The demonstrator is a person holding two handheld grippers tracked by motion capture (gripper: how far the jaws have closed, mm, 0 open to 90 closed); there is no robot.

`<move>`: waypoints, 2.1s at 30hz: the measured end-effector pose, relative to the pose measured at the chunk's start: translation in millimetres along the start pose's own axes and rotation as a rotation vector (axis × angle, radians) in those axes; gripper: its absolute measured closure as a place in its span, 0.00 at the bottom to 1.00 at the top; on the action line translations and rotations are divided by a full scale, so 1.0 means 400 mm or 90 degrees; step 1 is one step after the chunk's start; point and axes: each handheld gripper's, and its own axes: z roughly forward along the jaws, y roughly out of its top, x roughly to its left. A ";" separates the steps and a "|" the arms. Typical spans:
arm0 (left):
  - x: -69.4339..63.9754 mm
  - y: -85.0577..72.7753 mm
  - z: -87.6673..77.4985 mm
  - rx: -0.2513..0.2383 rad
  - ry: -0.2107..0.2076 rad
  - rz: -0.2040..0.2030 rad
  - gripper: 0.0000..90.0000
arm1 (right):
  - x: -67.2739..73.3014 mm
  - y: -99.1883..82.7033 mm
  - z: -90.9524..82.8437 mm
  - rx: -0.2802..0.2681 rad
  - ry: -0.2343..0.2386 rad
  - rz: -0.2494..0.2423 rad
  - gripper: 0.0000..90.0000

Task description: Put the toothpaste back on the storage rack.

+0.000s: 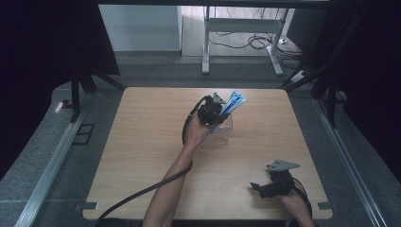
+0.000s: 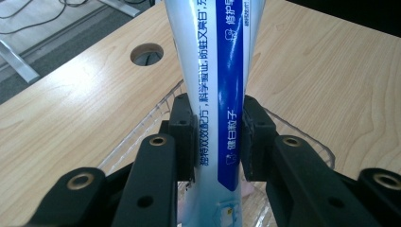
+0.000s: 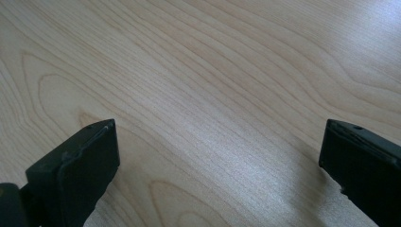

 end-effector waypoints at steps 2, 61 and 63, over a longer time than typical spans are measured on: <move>-0.003 -0.001 -0.001 0.006 -0.001 0.002 0.78 | 0.000 0.000 0.000 0.000 0.000 -0.001 0.00; -0.030 -0.006 -0.055 0.037 -0.045 -0.001 0.28 | 0.007 0.002 0.005 0.006 0.004 -0.009 0.00; -0.030 -0.006 -0.060 0.034 -0.053 -0.003 0.23 | 0.007 0.001 0.005 0.004 0.003 -0.009 0.00</move>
